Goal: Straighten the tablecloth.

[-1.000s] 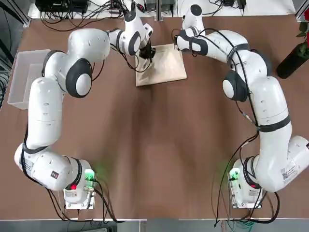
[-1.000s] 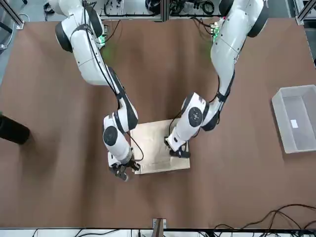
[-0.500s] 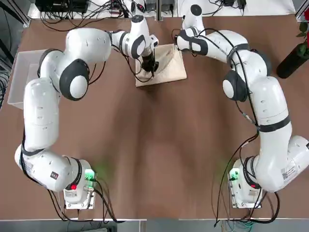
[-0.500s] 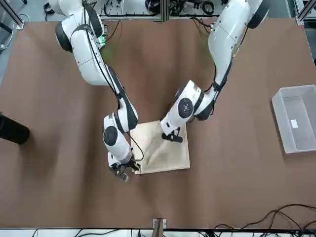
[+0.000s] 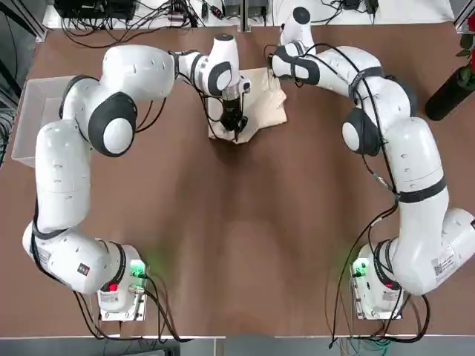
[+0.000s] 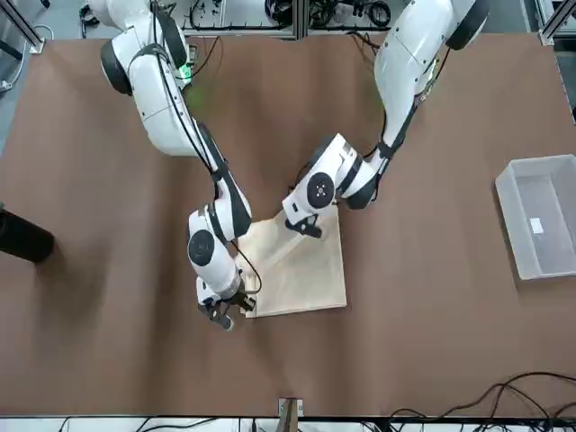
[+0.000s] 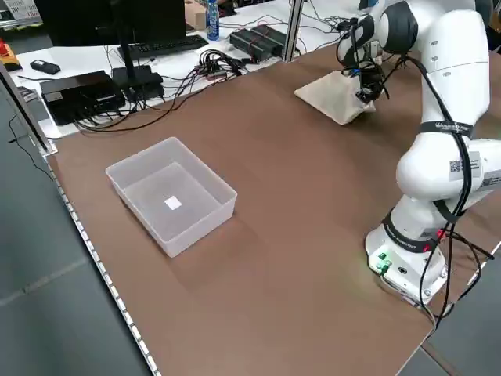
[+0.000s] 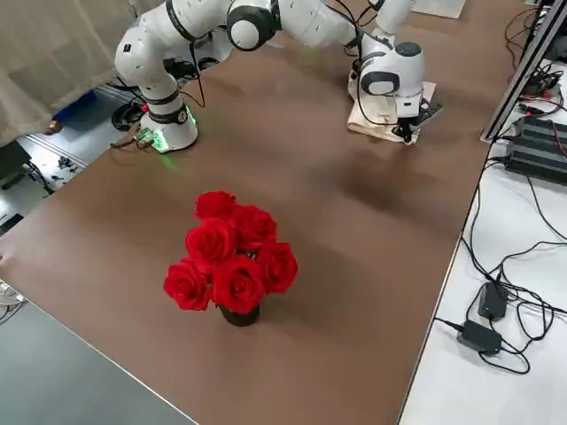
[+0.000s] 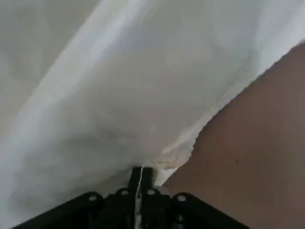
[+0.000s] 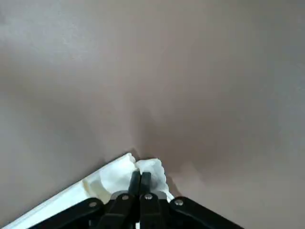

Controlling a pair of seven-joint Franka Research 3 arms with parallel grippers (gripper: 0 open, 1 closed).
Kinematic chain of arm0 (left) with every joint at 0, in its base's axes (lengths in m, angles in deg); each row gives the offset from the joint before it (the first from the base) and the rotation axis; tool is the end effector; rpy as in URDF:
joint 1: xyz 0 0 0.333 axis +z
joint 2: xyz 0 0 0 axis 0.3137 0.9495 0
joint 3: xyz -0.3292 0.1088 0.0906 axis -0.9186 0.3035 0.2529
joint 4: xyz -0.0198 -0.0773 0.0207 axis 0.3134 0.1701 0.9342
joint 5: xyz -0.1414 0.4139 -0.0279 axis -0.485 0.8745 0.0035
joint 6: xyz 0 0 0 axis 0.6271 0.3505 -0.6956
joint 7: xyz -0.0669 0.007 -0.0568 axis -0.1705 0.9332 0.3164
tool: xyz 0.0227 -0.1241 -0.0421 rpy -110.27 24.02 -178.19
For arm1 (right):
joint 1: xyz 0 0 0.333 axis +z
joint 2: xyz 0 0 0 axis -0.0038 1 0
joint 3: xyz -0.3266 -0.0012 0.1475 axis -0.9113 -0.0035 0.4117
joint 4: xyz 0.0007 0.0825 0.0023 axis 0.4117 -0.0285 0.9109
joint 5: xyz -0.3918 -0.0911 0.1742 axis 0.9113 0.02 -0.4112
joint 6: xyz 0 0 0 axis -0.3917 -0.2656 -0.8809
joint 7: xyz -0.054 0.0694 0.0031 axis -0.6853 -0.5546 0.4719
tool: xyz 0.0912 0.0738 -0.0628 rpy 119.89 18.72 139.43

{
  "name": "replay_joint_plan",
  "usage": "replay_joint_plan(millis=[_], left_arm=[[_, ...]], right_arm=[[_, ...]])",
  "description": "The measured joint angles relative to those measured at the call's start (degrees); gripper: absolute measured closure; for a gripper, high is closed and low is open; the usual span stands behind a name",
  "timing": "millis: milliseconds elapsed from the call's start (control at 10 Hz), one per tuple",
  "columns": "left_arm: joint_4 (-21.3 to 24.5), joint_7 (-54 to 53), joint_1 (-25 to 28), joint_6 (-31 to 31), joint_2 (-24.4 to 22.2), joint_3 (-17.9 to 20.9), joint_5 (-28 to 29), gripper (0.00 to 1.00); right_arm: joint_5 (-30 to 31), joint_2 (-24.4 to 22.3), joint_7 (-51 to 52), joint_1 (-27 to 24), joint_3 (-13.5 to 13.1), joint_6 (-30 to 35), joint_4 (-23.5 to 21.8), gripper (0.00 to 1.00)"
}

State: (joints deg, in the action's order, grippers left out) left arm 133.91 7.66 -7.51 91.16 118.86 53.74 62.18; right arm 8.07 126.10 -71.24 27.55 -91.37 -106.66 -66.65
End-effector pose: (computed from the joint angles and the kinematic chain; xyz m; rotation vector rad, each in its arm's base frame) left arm 0.5192 -0.5192 0.1844 2.9301 -0.4004 -0.5687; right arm 0.7809 0.3779 0.1451 -2.8425 0.6885 -0.2402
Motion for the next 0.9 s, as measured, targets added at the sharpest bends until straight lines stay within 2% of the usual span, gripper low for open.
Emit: replay_joint_plan(millis=[500, 900], left_arm=[[1.51, 0.02, -4.34, -5.74, -0.02, -0.48, 0.03, 0.97], [1.68, 0.01, -4.83, -9.59, -0.09, -0.65, 0.03, 0.95]], right_arm=[[0.0, 0.0, 0.03, -0.01, -0.02, 0.0, 0.0, 0.99], [0.0, 0.0, 0.08, -0.02, -0.03, 0.0, 0.0, 0.99]])
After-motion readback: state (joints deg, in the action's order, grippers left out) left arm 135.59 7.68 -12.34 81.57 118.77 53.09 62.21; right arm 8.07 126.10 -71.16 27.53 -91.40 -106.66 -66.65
